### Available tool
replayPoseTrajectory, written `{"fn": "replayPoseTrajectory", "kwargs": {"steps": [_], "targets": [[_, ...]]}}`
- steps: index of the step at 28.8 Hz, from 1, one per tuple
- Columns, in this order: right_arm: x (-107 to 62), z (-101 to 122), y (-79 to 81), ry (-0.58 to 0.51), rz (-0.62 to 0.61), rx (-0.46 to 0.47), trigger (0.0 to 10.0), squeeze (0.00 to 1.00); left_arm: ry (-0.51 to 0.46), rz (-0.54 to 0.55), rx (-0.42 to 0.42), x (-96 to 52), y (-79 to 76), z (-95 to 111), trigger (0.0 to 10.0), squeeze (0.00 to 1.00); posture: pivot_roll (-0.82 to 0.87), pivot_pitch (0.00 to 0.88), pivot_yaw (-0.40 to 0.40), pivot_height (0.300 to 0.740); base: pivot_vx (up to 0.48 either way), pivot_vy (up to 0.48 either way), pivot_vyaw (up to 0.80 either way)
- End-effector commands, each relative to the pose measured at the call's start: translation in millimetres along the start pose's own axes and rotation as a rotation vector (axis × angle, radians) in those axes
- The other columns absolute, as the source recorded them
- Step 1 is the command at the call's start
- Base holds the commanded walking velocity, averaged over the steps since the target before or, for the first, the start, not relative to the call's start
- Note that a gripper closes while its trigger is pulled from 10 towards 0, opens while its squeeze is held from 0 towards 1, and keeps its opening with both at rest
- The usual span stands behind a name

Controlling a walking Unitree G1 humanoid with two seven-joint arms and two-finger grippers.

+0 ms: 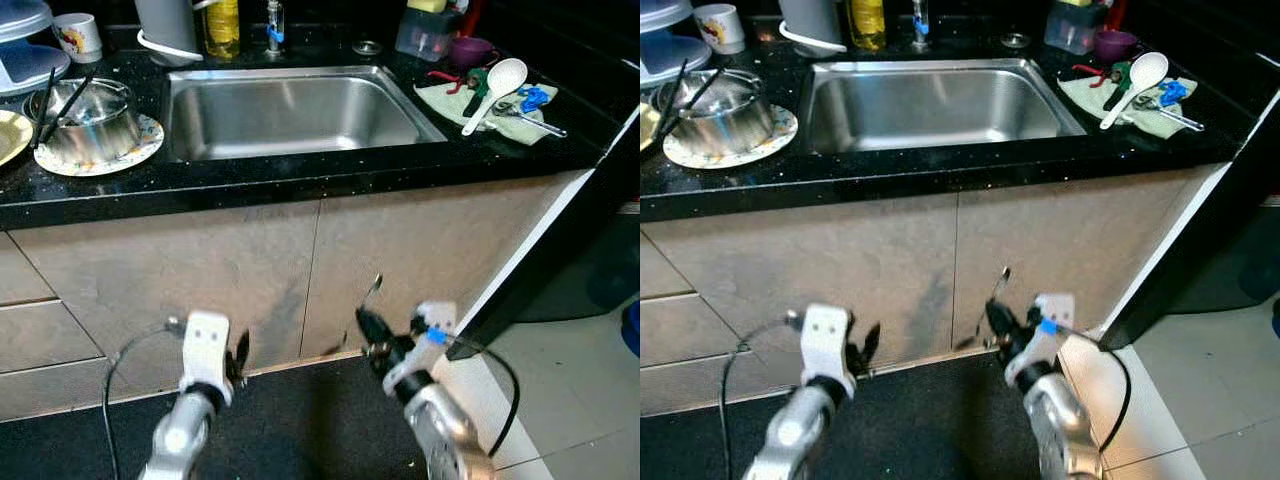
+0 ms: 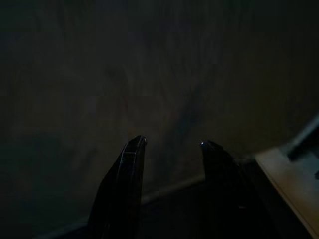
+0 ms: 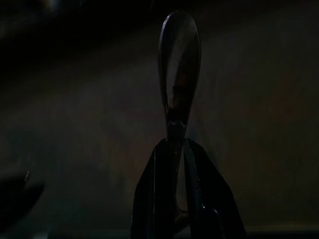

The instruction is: Kitchen organization

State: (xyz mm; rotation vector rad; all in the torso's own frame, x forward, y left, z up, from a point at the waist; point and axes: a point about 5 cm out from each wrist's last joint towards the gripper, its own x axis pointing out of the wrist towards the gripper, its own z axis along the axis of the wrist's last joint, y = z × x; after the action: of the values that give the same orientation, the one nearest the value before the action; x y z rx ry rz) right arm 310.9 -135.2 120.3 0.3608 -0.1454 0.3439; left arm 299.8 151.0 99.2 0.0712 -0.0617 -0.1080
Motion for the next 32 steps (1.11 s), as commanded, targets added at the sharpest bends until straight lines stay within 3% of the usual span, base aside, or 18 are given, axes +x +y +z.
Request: {"fn": "replayPoseTrajectory", "kwargs": {"steps": [1, 3, 5, 8, 9, 10, 14, 19, 32], "targets": [[9.0, 25.9, -3.5, -0.099, -0.033, -0.016, 10.0, 0.0, -0.012, 0.054, 0.094, 8.3, 15.8, 12.9, 10.0, 0.0, -0.07, 0.168, -0.036, 0.74, 0.0, 0.0, 0.0], [21.7, 52.0, -5.7, -0.177, -0.069, -0.127, 10.0, 0.0, -0.077, 0.098, 0.178, 21.2, 27.3, 36.9, 10.0, 0.0, -0.07, 0.166, -0.034, 0.74, 0.0, 0.0, 0.0], [28.5, 69.2, -3.7, -0.228, -0.071, -0.176, 10.0, 0.0, -0.095, 0.108, 0.188, 28.7, 32.6, 50.4, 10.0, 0.0, -0.06, 0.165, -0.033, 0.74, 0.0, 0.0, 0.0], [34.7, 84.8, -0.1, -0.279, -0.066, -0.179, 10.0, 0.0, -0.121, 0.096, 0.189, 34.4, 34.7, 62.4, 10.0, 0.0, -0.06, 0.165, -0.031, 0.74, 0.0, 0.0, 0.0], [40.8, 102.5, 4.8, -0.336, -0.063, -0.178, 10.0, 0.0, -0.154, 0.09, 0.179, 39.4, 36.4, 77.0, 10.0, 0.0, -0.06, 0.165, -0.031, 0.74, 0.0, 0.0, 0.0], [49.9, 133.9, 15.0, -0.435, -0.052, -0.155, 10.0, 0.0, -0.213, 0.081, 0.153, 46.9, 36.7, 103.3, 10.0, 0.0, -0.06, 0.167, -0.029, 0.74, 0.0, 0.0, 0.0], [55.9, 159.7, 26.7, -0.517, -0.025, -0.103, 10.0, 0.0, -0.255, 0.064, 0.109, 52.4, 33.5, 125.3, 10.0, 0.0, -0.05, 0.168, -0.029, 0.74, 0.0, 0.0, 0.0], [60.9, 171.4, 34.4, -0.55, -0.003, -0.104, 10.0, 0.0, -0.263, 0.074, 0.054, 57.5, 32.4, 138.8, 10.0, 0.0, -0.05, 0.17, -0.02, 0.74, 0.0, 0.0, 0.0], [62.1, 173.6, 41.0, -0.541, 0.016, -0.122, 10.0, 0.0, -0.269, 0.034, 0.086, 58.9, 30.4, 153.1, 10.0, 0.0, -0.05, 0.172, -0.019, 0.74, 0.06, 0.0, 0.0]]}}
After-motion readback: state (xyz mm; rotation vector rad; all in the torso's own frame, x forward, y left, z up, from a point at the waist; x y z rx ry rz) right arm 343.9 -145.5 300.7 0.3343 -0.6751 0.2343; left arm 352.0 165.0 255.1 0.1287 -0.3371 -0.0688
